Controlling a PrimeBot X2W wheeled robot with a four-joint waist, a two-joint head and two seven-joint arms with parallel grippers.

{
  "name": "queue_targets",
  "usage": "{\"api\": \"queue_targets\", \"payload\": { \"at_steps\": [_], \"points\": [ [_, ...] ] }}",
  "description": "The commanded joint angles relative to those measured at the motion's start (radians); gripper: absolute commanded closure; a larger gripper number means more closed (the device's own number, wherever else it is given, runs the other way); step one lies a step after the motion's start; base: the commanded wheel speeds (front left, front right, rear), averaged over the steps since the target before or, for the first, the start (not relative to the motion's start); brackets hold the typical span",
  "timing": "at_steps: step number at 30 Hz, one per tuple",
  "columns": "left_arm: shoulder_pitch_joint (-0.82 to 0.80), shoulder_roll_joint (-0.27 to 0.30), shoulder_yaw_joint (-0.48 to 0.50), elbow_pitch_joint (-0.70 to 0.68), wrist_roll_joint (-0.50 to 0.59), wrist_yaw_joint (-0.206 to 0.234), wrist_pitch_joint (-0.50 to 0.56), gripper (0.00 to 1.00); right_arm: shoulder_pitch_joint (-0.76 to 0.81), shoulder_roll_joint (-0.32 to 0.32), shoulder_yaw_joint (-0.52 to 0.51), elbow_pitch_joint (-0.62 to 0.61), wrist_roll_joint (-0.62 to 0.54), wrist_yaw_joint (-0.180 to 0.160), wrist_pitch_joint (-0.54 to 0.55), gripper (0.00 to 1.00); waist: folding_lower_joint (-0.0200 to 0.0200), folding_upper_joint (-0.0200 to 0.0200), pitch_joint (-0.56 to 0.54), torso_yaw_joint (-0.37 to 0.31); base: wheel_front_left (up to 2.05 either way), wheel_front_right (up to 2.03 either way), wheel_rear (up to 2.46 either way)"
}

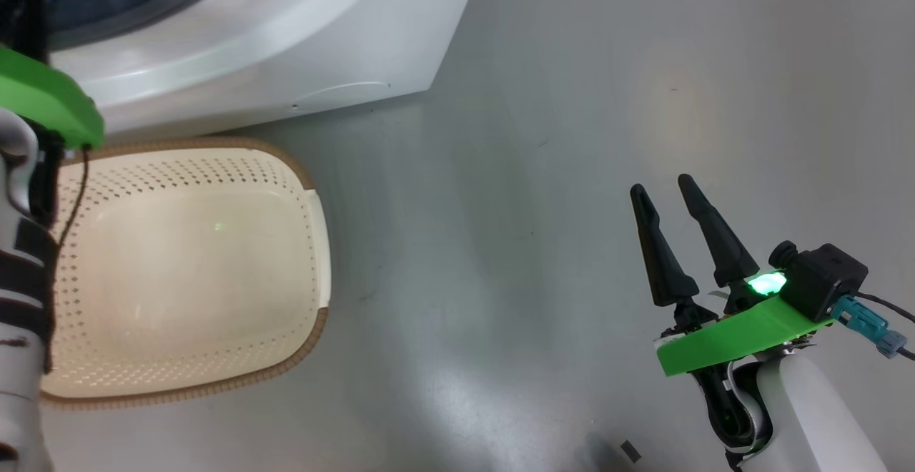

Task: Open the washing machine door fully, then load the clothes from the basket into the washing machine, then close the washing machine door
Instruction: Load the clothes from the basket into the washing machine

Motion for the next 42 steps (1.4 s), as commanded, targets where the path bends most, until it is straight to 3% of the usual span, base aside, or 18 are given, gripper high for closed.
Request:
{"api": "queue_targets", "payload": {
  "at_steps": [1, 8, 16, 24, 25, 27, 29, 30, 42],
  "points": [
    [-0.027, 0.057, 0.006, 0.002, -0.002, -0.003, -0.006, 1.0, 0.0, 0.0, 0.022, -0.022, -0.002, 0.003, -0.005, 0.0, 0.0, 0.0, 0.004, -0.01, 0.0, 0.0, 0.0],
    [-0.111, 0.092, -0.005, 0.038, 0.005, 0.007, -0.006, 1.0, -0.002, 0.009, 0.026, -0.026, 0.002, 0.003, -0.005, 0.0, 0.0, 0.0, 0.016, -0.035, 0.0, 0.0, 0.0],
    [-0.172, 0.116, 0.028, -0.037, 0.03, 0.071, -0.006, 1.0, -0.013, 0.02, 0.04, -0.029, 0.007, 0.003, -0.005, 0.0, 0.0, 0.0, 0.037, -0.072, 0.0, 0.0, 0.0],
    [-0.191, 0.093, -0.009, 0.085, 0.052, 0.045, -0.006, 1.0, -0.009, 0.026, 0.041, -0.027, 0.007, 0.003, -0.005, 0.0, 0.0, 0.0, 0.038, -0.085, 0.0, 0.0, 0.0],
    [-0.196, 0.091, -0.015, 0.108, 0.052, 0.039, -0.006, 0.97, -0.008, 0.027, 0.041, -0.026, 0.007, 0.003, -0.005, 0.0, 0.0, 0.0, 0.037, -0.085, 0.0, 0.0, 0.0],
    [-0.208, 0.088, -0.018, 0.143, 0.047, 0.031, -0.006, 0.66, -0.008, 0.028, 0.04, -0.026, 0.007, 0.003, -0.005, 0.0, 0.0, 0.0, 0.035, -0.084, 0.0, 0.0, 0.0],
    [-0.218, 0.086, -0.026, 0.174, 0.044, 0.022, -0.006, 0.04, -0.007, 0.028, 0.037, -0.026, 0.007, 0.003, -0.005, 0.0, 0.0, 0.0, 0.033, -0.081, 0.0, 0.0, 0.0],
    [-0.224, 0.085, -0.029, 0.183, 0.042, 0.019, -0.006, 0.0, -0.007, 0.028, 0.036, -0.027, 0.006, 0.003, -0.005, 0.0, 0.0, 0.0, 0.033, -0.08, 0.0, 0.0, 0.0],
    [-0.186, 0.061, -0.014, 0.167, -0.013, 0.003, -0.006, 0.0, -0.006, 0.017, 0.027, -0.023, 0.005, 0.003, -0.005, 0.0, 0.0, 0.0, 0.007, -0.049, 0.0, 0.0, 0.0]
  ]
}}
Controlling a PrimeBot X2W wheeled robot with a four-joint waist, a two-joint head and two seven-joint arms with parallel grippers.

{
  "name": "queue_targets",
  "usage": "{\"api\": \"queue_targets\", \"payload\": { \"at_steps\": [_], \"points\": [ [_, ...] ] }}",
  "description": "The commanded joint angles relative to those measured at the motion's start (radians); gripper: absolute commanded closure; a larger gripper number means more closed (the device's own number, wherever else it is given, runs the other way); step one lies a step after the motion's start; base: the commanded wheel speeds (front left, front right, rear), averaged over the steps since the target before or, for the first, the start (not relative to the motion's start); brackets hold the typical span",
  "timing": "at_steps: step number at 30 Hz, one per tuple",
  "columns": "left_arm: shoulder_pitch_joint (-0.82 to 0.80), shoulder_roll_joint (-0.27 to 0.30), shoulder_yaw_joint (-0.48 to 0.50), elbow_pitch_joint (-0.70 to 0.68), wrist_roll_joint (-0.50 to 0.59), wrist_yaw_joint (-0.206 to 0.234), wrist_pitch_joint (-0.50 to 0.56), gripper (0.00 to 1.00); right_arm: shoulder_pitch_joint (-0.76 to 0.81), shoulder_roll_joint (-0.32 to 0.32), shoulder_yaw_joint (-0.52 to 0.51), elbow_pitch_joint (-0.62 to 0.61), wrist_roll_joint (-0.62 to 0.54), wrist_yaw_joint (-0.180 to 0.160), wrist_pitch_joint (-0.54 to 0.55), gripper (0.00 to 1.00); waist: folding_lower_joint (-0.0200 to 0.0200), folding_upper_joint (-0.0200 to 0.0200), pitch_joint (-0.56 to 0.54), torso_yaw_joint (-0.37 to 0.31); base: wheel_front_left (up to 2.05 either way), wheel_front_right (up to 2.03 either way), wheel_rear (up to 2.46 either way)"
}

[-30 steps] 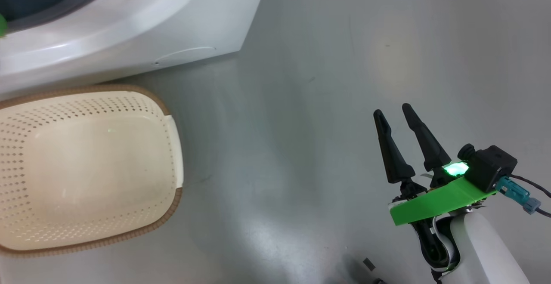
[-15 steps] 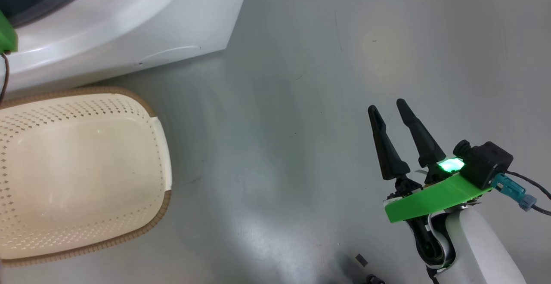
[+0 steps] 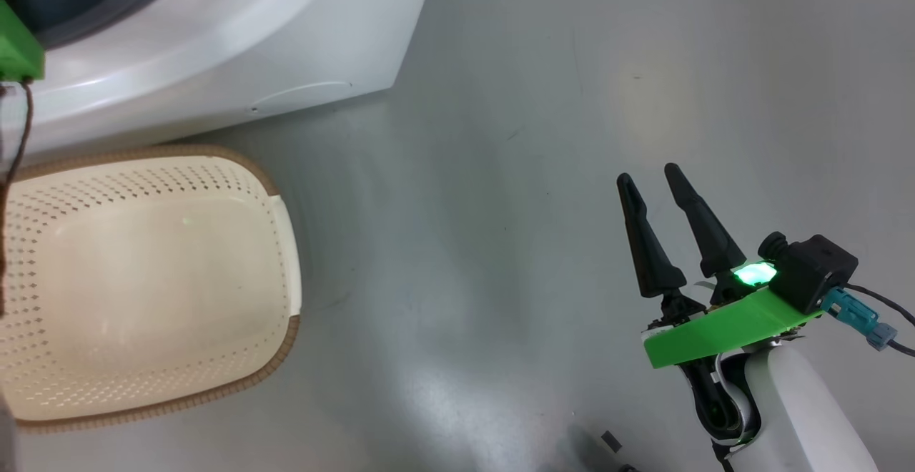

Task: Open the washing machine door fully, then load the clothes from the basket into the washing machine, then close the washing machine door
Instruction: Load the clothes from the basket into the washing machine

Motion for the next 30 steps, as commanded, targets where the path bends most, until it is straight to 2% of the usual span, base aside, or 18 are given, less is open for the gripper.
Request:
{"api": "queue_targets", "payload": {
  "at_steps": [1, 20, 30],
  "points": [
    [0.035, 0.033, 0.013, -0.032, -0.01, -0.004, -0.006, 0.0, 0.018, -0.011, 0.015, -0.018, 0.002, 0.003, -0.005, 0.0, 0.0, 0.0, -0.013, 0.011, 0.0, 0.0, 0.0],
    [0.162, 0.009, -0.053, -0.122, -0.105, -0.008, -0.006, 0.0, 0.039, -0.033, 0.007, -0.017, -0.004, 0.003, -0.005, 0.0, 0.0, 0.0, -0.064, 0.061, 0.0, 0.0, 0.0],
    [0.384, -0.024, 0.056, -0.341, -0.13, -0.008, -0.006, 0.0, 0.076, -0.058, -0.016, -0.01, -0.005, 0.003, -0.005, 0.0, 0.0, 0.0, -0.145, 0.102, 0.0, 0.0, 0.0]
  ]
}}
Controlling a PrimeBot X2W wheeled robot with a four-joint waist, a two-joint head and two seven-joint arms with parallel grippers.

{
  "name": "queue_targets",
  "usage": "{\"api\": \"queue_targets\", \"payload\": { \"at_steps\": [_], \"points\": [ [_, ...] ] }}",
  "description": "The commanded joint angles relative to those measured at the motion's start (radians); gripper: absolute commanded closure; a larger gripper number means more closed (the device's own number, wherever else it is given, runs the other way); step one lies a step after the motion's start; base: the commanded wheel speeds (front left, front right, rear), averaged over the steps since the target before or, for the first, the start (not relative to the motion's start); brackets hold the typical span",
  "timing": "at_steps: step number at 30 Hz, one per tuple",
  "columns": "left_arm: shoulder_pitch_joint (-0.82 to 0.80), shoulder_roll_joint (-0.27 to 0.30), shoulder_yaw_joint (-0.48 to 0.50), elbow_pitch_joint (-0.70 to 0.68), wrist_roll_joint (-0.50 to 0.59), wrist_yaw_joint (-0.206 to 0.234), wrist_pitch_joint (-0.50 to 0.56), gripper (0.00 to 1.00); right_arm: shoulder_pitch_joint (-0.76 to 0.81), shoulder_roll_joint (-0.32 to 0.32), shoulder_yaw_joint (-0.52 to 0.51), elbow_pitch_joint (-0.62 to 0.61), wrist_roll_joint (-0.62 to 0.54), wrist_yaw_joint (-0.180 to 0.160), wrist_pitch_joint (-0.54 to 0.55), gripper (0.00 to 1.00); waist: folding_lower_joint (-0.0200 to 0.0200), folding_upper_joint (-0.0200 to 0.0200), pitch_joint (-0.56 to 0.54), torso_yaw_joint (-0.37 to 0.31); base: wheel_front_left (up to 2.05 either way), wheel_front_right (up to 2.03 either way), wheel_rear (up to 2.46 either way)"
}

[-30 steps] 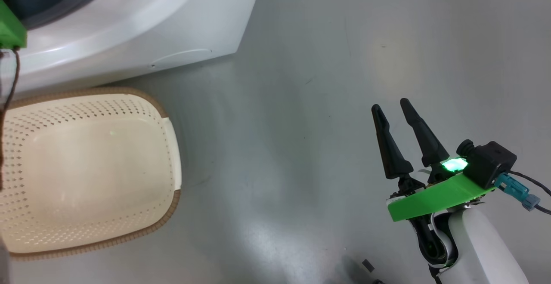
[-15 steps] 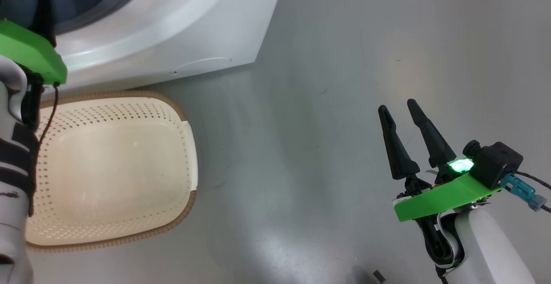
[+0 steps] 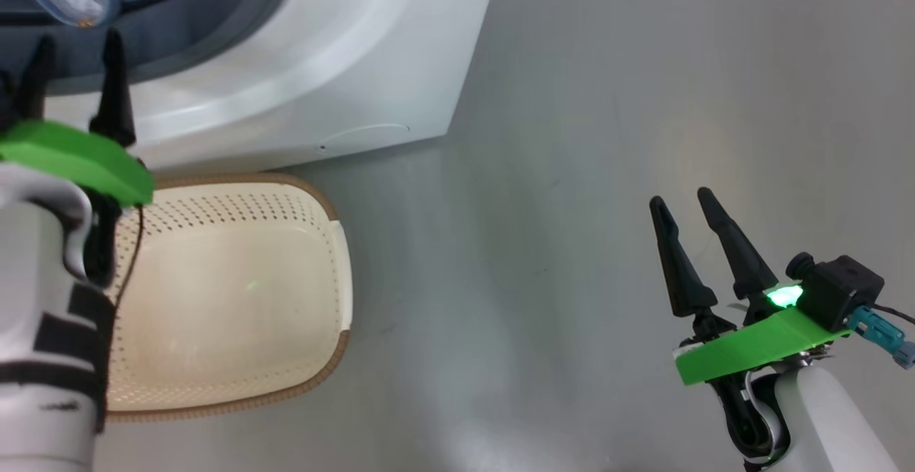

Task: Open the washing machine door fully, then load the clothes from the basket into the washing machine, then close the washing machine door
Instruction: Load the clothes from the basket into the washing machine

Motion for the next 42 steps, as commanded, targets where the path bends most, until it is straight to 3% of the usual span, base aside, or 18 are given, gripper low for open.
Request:
{"api": "queue_targets", "payload": {
  "at_steps": [1, 15, 33, 42],
  "points": [
    [0.037, 0.033, 0.037, -0.045, 0.007, -0.002, -0.006, 0.0, 0.033, -0.012, 0.014, -0.018, -0.006, 0.003, -0.005, 0.0, 0.0, 0.0, -0.034, 0.024, 0.0, 0.0, 0.0],
    [0.459, -0.068, 0.215, -0.344, 0.114, -0.002, -0.006, 0.0, 0.13, -0.074, 0.007, 0.006, -0.006, 0.003, -0.005, 0.0, 0.0, 0.0, -0.219, 0.101, 0.0, 0.0, 0.0],
    [0.846, -0.12, 0.274, -0.573, 0.136, -0.002, -0.006, 0.0, 0.297, -0.12, -0.022, 0.011, 0.003, 0.003, -0.005, 0.0, 0.0, 0.0, -0.406, 0.132, 0.0, 0.0, 0.0],
    [0.973, -0.139, 0.294, -0.677, 0.136, -0.002, -0.006, 0.0, 0.352, -0.125, -0.044, 0.005, 0.002, 0.003, -0.005, 0.0, 0.0, 0.0, -0.436, 0.136, 0.0, 0.0, 0.0]
  ]
}}
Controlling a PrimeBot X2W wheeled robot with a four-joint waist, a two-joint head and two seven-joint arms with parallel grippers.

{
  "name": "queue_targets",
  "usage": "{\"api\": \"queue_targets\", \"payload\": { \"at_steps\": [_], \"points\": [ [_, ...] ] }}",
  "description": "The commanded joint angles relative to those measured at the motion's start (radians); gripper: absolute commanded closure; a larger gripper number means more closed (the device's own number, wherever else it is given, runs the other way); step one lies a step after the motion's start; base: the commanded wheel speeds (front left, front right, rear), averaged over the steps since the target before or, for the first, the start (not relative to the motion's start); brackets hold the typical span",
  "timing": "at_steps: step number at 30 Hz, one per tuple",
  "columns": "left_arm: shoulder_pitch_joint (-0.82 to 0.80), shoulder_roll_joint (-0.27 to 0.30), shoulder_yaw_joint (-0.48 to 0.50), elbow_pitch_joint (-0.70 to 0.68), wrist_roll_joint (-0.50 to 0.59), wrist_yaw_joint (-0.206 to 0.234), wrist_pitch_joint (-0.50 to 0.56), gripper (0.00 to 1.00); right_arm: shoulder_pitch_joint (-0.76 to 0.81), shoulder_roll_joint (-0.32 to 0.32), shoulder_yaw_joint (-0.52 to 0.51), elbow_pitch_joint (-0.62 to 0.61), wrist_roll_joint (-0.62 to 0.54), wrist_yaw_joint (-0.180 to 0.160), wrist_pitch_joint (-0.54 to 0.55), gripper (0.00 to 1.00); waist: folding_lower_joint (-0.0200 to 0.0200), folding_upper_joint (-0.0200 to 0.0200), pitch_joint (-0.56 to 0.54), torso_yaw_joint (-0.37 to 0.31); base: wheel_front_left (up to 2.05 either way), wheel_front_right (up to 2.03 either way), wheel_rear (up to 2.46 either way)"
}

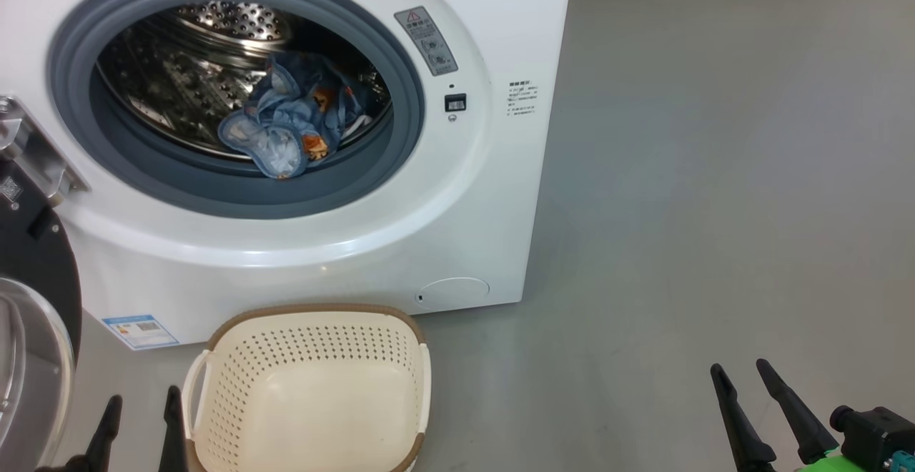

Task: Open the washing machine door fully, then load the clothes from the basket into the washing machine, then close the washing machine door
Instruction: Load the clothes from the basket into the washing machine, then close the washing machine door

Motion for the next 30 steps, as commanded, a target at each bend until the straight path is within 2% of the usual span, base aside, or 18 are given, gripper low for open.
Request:
{"api": "queue_targets", "payload": {
  "at_steps": [1, 30],
  "points": [
    [-0.003, 0.01, 0.041, -0.036, 0.004, -0.002, -0.006, 0.0, 0.004, -0.022, 0.012, -0.025, 0.001, 0.003, -0.005, 0.0, 0.0, 0.0, -0.005, 0.0, 0.0, 0.0, 0.0],
    [0.013, 0.0, 0.032, -0.044, 0.001, -0.002, -0.006, 0.0, 0.011, -0.014, 0.014, -0.029, -0.002, 0.003, -0.005, 0.0, 0.0, 0.0, -0.016, -0.001, 0.0, 0.0, 0.0]
  ]
}}
